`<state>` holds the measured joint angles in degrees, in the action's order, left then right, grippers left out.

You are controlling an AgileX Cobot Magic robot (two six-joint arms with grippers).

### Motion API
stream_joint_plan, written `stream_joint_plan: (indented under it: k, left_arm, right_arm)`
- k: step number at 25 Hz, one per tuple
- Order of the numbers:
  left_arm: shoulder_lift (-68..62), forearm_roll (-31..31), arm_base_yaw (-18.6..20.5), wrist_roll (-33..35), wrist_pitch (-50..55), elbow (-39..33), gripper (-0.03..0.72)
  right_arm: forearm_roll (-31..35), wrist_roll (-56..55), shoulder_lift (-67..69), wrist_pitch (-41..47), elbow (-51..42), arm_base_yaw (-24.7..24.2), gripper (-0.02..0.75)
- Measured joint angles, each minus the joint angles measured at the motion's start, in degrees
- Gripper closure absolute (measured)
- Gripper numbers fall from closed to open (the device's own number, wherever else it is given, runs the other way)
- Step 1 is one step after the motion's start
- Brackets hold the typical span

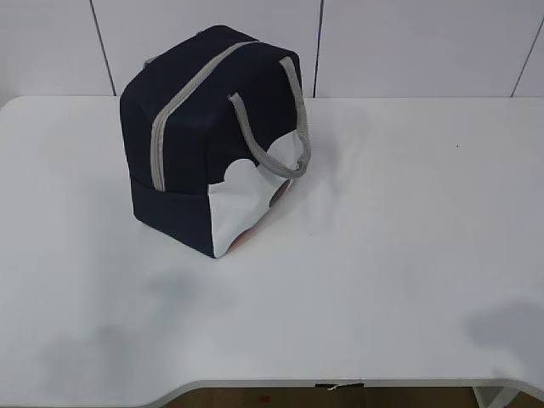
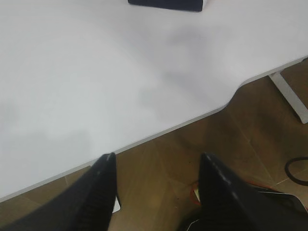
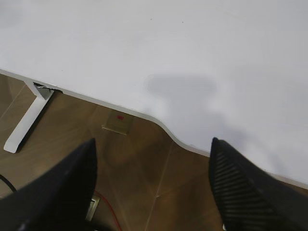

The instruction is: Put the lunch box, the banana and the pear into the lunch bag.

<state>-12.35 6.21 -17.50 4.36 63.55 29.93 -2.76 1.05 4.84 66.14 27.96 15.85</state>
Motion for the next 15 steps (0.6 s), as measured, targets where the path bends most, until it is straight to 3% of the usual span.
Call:
stream_joint_plan:
  k: [3, 9, 15]
  left_arm:
    - [1.1, 0.0, 1.0, 0.0, -0.1, 0.0, 0.273]
    - [5.8, -0.1, 9.8, 0.0, -0.1, 0.0, 0.273]
    - [11.2, -0.1, 14.1, 0.0, -0.1, 0.0, 0.273]
  right_arm:
    - [-0.1, 0.0, -0.1, -0.1, 0.0, -0.4, 0.164]
    - [-0.1, 0.0, -1.0, -0.1, 0.0, -8.0, 0.164]
    - [-0.1, 0.0, -5.3, -0.1, 0.0, -12.3, 0.164]
